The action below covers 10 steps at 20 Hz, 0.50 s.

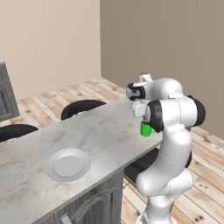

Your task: Pick up the marshmallow and place it in the cup of hot chocolate on the dining counter.

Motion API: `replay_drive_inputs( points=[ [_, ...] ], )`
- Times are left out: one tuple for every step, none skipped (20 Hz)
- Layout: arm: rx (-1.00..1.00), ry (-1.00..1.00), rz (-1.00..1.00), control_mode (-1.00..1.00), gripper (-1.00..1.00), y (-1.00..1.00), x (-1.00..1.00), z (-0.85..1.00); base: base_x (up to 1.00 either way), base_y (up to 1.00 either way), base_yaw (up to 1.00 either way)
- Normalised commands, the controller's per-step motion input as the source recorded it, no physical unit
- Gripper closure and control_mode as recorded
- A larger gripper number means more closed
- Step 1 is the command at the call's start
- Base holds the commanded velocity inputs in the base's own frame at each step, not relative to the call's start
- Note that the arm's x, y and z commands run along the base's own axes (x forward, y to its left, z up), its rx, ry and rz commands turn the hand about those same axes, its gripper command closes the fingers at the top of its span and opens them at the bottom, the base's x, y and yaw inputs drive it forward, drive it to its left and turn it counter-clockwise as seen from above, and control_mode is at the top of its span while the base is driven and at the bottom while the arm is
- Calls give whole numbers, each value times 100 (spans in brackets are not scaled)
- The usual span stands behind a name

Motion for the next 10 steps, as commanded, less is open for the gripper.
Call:
replay_drive_inputs(
  points=[
    [0, 0, 0, -100, 100, -1, -8, -7, 0, 0, 0],
    [0, -9, 0, -100, 100, 0, -10, -11, 0, 0, 0],
    [0, -3, 0, -100, 100, -4, 0, -14, 0, 0, 0],
    [0, -7, 0, -100, 100, 0, 0, -13, 0, 0, 0],
    [0, -7, 0, -100, 100, 0, 0, -16, 0, 0, 0],
    [0, -5, 0, -100, 100, 0, 0, -18, 0, 0, 0],
    [0, -3, 0, -100, 100, 0, 0, -17, 0, 0, 0],
    [0, -3, 0, -100, 100, -2, 0, -18, 0, 0, 0],
    [0, -2, 0, -100, 100, -4, 0, -16, 0, 0, 0],
    [0, -2, 0, -100, 100, -6, 0, -14, 0, 0, 0]
  ],
)
